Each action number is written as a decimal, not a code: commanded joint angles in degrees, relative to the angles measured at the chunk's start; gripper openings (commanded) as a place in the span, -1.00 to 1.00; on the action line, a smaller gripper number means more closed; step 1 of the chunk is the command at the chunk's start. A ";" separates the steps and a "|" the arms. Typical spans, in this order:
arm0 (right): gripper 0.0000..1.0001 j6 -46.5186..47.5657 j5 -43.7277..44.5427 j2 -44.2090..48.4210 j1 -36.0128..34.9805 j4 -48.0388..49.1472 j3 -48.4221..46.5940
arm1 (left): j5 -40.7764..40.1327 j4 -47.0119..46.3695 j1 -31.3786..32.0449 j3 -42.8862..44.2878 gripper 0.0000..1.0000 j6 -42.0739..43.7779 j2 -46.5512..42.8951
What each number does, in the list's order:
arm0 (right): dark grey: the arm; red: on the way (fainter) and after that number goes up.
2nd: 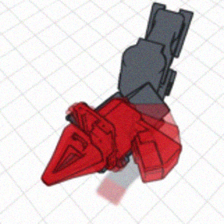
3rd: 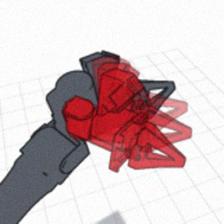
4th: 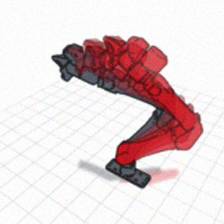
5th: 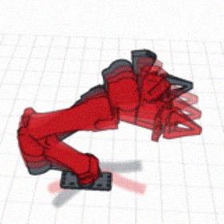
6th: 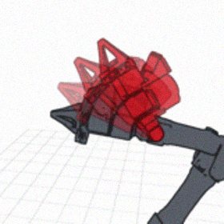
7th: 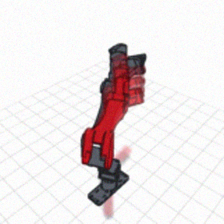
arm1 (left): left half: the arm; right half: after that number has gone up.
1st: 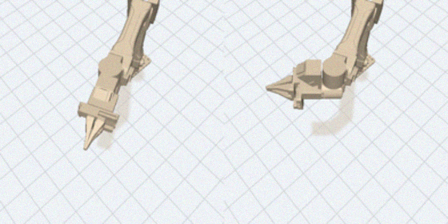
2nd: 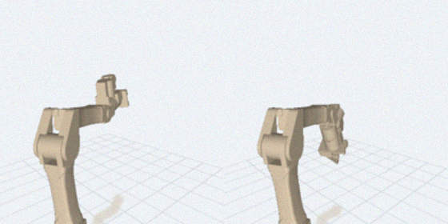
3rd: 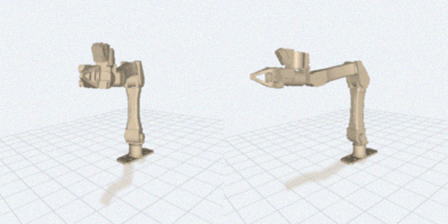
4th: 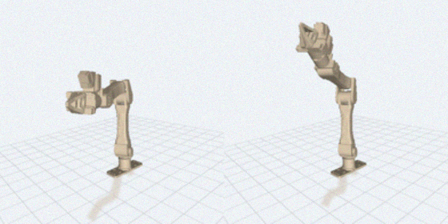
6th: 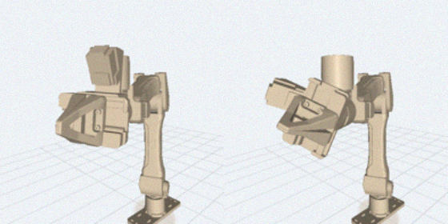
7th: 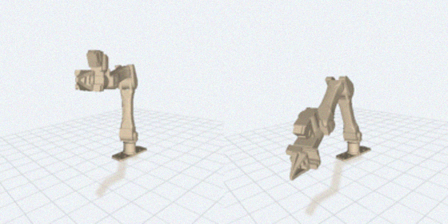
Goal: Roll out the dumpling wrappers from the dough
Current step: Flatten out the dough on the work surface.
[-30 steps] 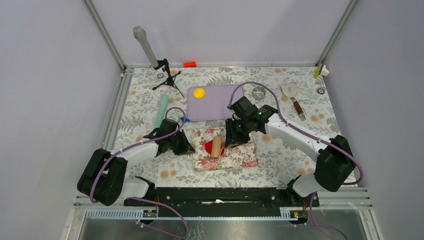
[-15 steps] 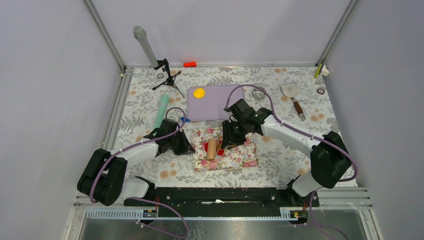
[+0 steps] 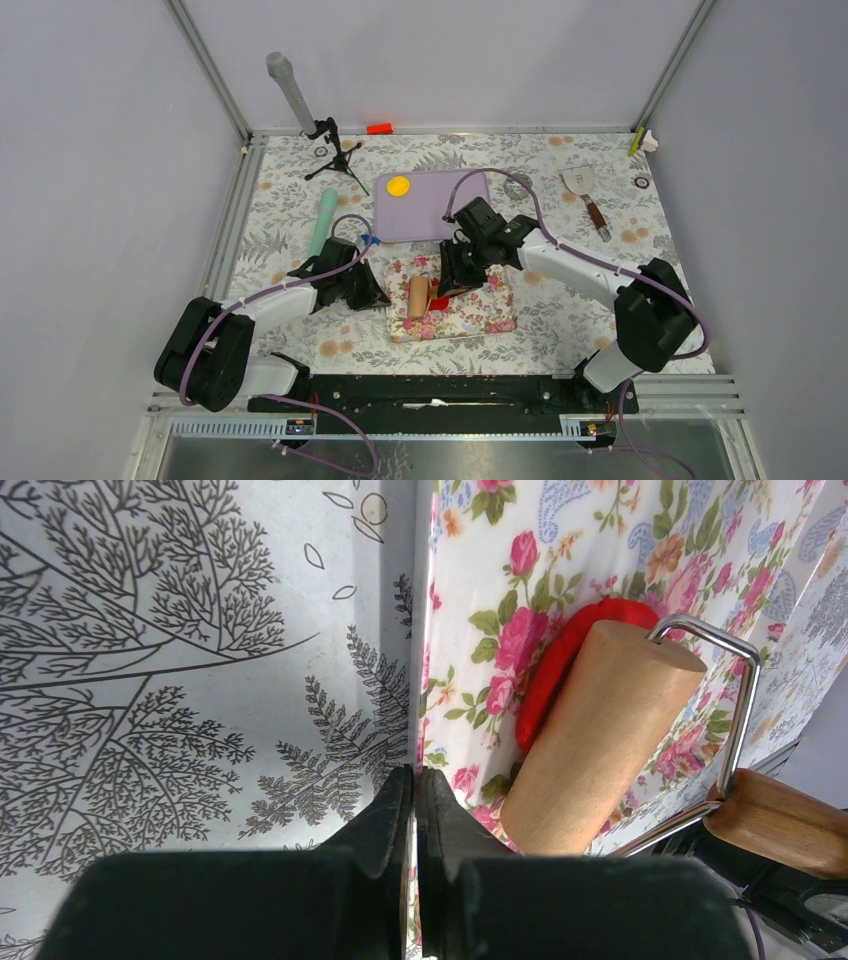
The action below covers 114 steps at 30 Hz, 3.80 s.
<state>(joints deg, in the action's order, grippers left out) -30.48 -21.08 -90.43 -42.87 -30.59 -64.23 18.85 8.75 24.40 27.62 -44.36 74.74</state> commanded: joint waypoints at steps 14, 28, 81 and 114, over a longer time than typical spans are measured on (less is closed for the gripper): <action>-1.00 3.45 9.25 2.45 2.90 -6.44 1.84 | -0.76 3.72 0.81 -1.21 -1.00 1.10 -1.01; -1.00 -5.73 11.81 -6.06 3.93 -1.39 -0.98 | -1.11 3.68 2.49 -1.28 -1.00 0.48 -0.92; -1.00 -18.38 23.99 8.11 5.69 3.78 16.49 | -1.49 8.19 4.67 -2.25 -1.00 -0.99 -3.44; -1.00 -6.88 27.76 22.35 -0.31 -6.55 12.44 | -4.17 16.72 12.80 7.97 -1.00 5.86 2.35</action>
<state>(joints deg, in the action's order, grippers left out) -51.03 1.26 -69.04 -43.83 -27.29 -47.53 18.39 18.26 37.04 30.35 -44.51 74.04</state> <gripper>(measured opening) 0.393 0.024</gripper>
